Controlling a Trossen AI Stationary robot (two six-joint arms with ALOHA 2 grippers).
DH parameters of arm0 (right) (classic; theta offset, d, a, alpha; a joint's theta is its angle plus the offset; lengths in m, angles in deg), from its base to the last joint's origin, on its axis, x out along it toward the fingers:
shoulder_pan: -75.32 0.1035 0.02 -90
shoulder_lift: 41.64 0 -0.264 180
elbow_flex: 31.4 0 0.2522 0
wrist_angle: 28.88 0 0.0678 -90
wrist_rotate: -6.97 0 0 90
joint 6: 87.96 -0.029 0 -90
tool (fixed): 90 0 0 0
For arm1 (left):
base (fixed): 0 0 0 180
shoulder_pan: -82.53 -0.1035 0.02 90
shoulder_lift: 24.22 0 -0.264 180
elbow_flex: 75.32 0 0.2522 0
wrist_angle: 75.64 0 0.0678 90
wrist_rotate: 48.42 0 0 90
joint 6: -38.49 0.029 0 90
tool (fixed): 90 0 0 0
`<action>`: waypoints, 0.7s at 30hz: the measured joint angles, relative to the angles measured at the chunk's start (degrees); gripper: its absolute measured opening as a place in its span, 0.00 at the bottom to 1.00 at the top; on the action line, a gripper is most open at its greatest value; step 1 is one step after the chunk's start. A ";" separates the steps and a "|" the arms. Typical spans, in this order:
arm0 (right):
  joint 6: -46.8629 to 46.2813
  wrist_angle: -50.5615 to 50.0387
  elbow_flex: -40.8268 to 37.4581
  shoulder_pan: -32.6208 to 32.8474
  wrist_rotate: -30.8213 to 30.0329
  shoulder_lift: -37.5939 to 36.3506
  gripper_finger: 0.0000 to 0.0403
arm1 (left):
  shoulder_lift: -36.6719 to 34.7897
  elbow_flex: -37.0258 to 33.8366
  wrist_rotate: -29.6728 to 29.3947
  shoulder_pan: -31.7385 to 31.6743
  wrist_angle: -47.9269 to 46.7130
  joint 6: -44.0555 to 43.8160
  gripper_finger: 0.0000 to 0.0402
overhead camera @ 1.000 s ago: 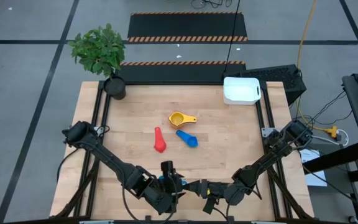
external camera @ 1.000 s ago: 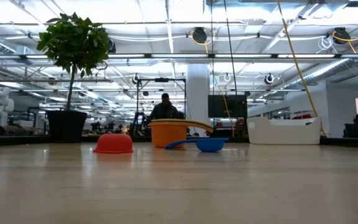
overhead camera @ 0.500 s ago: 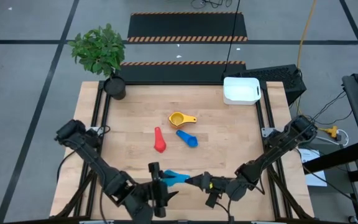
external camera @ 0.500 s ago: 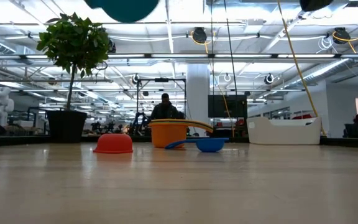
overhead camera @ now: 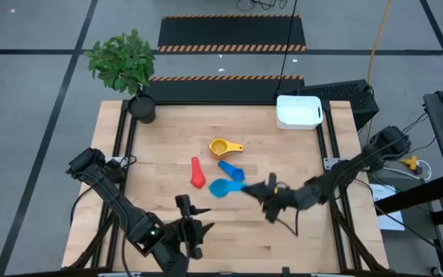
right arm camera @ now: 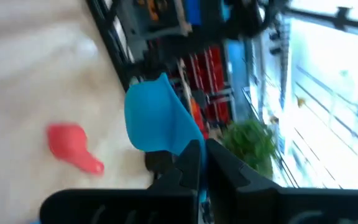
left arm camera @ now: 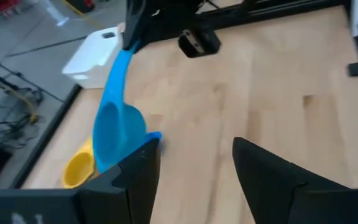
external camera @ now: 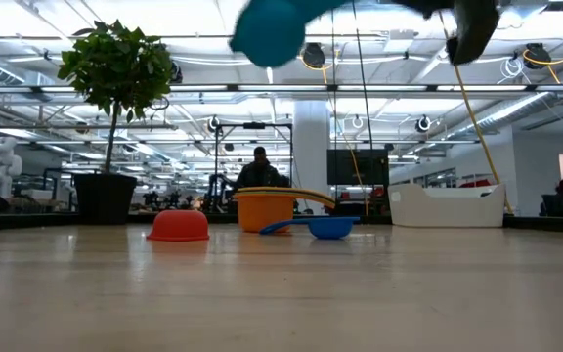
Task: Nest measuring cups in basket
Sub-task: Stack the light blue measuring cup into the yellow measuring cup
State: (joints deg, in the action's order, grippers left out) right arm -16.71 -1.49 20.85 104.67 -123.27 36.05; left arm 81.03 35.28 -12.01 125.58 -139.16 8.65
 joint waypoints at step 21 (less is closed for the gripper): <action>-1.18 9.27 -13.35 -30.68 33.78 -9.70 0.00 | 0.00 0.00 -2.03 -8.17 -11.91 -8.55 0.40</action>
State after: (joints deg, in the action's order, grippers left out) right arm -17.89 7.78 7.51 73.99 -89.49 26.35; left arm 81.03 35.28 -14.03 117.41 -151.07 0.10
